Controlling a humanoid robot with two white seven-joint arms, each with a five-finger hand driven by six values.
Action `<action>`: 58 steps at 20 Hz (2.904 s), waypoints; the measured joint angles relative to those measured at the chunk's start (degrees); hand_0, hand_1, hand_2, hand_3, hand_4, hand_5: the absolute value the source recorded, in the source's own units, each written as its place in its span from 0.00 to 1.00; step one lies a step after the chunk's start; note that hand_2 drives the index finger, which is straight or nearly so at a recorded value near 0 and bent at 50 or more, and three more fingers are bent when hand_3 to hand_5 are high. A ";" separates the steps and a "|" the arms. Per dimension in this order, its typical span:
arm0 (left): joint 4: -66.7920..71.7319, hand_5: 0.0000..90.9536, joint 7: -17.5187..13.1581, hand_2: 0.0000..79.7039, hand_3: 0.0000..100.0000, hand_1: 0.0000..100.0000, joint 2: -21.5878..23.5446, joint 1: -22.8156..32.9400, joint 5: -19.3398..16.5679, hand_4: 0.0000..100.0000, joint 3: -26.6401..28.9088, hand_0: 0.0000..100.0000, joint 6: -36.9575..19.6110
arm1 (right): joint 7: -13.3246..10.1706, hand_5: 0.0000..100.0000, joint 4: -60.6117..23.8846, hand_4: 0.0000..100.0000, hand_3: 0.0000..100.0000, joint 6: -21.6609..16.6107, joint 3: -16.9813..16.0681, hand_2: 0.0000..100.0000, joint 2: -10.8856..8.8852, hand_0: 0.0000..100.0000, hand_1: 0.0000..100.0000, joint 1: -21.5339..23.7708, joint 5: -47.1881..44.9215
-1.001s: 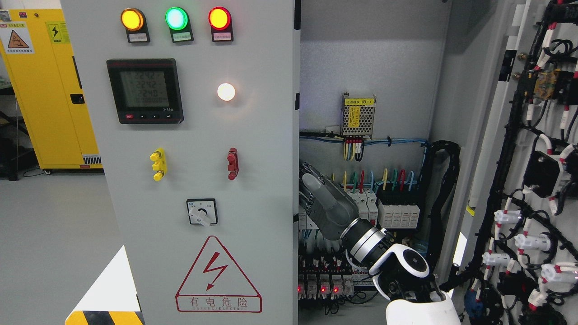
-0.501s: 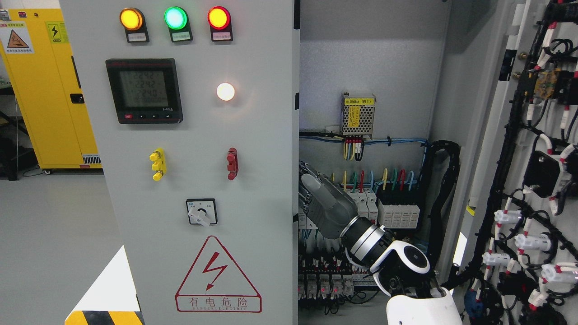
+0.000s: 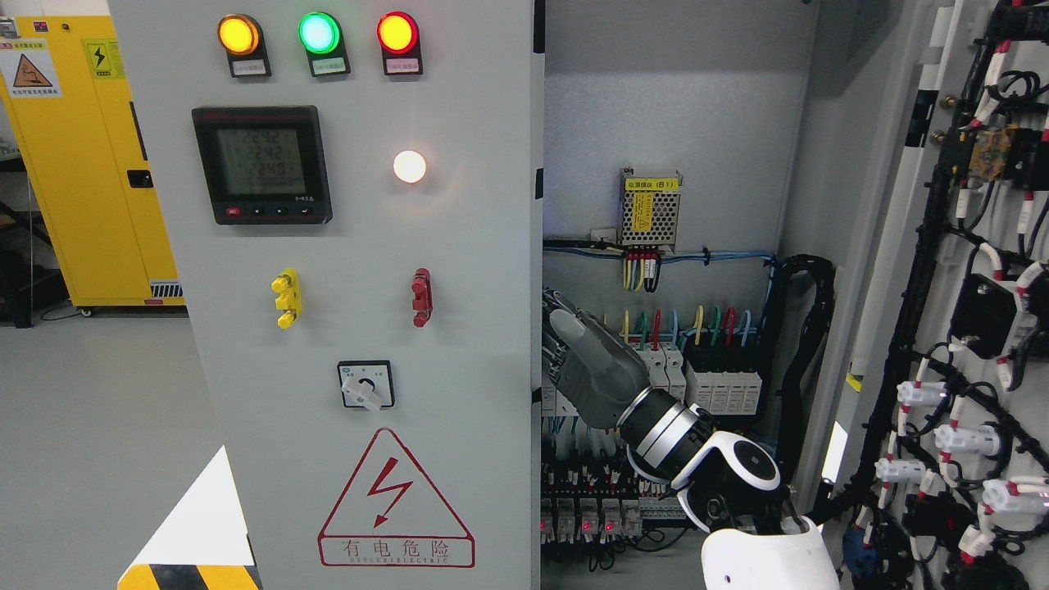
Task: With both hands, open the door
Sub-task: 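Swing the lamp-panel door outward with the right hand, then lower the right hand out of the open cabinet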
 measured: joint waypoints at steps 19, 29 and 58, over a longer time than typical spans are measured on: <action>0.00 0.00 0.00 0.00 0.00 0.56 0.07 0.35 0.00 0.00 0.08 0.12 0.00 | 6.27 0.00 -4.84 0.00 0.00 3.52 1.04 0.04 0.06 0.00 0.50 3.94 -5.45; 0.01 0.00 0.00 0.00 0.00 0.56 0.08 2.00 0.05 0.00 0.09 0.12 -0.12 | 5.70 0.00 -10.90 0.00 0.00 4.98 7.04 0.04 0.06 0.00 0.50 10.04 -6.67; 0.03 0.00 0.03 0.00 0.00 0.56 -1.19 1.55 0.09 0.00 0.17 0.12 0.23 | 2.84 0.00 -18.23 0.00 0.00 4.69 30.76 0.04 1.43 0.00 0.50 17.99 -2.21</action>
